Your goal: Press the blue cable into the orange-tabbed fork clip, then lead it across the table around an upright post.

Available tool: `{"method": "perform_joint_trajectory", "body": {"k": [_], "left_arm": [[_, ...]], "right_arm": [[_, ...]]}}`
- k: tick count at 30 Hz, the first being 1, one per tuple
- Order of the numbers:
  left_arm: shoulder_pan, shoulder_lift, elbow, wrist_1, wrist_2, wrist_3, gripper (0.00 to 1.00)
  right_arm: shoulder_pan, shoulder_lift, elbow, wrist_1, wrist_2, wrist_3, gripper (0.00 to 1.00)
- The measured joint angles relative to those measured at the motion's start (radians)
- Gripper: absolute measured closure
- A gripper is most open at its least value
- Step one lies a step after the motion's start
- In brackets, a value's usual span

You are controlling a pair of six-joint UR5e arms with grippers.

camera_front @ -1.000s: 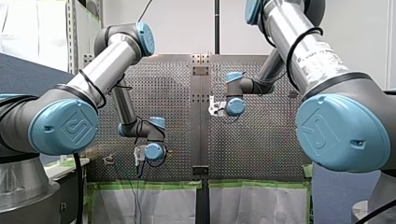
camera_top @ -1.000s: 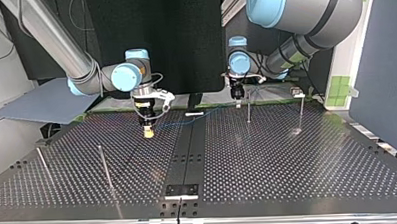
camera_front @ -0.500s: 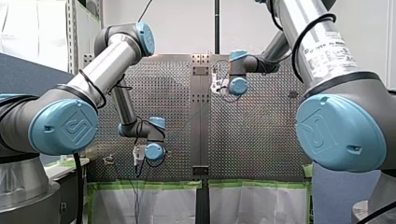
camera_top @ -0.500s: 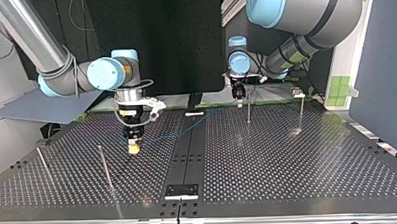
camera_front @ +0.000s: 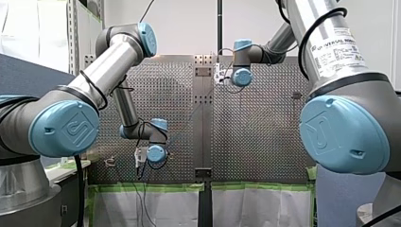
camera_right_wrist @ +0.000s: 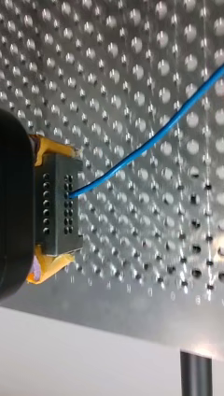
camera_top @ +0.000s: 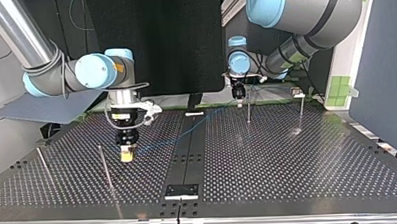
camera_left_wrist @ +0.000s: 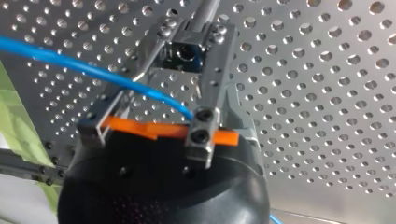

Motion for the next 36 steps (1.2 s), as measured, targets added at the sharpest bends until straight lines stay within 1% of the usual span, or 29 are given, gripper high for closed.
{"method": "perform_joint_trajectory", "body": {"k": [10,14,21,25,28,31,36], "left_arm": [[0.000,0.000,0.000,0.000,0.003,-0.002,0.00],[0.000,0.000,0.000,0.000,0.004,-0.003,0.00],[0.000,0.000,0.000,0.000,0.004,-0.003,0.00],[0.000,0.000,0.000,0.000,0.005,-0.003,0.00],[0.000,0.000,0.000,0.000,0.005,-0.003,0.00],[0.000,0.000,0.000,-0.001,0.005,-0.002,0.00],[0.000,0.000,0.000,-0.003,0.005,-0.002,0.00]], "right_arm": [[0.000,-0.004,-0.063,0.016,-0.003,-0.003,1.00],[-0.002,-0.010,-0.077,0.023,-0.003,-0.004,1.00],[-0.006,-0.021,-0.084,0.025,-0.003,-0.004,1.00],[-0.025,-0.044,-0.090,0.028,-0.004,0.006,1.00],[-0.040,-0.067,-0.091,0.032,-0.004,0.009,1.00],[-0.055,-0.078,-0.091,0.038,-0.004,0.010,1.00],[-0.074,-0.083,-0.091,0.048,-0.004,0.007,1.00]]}}
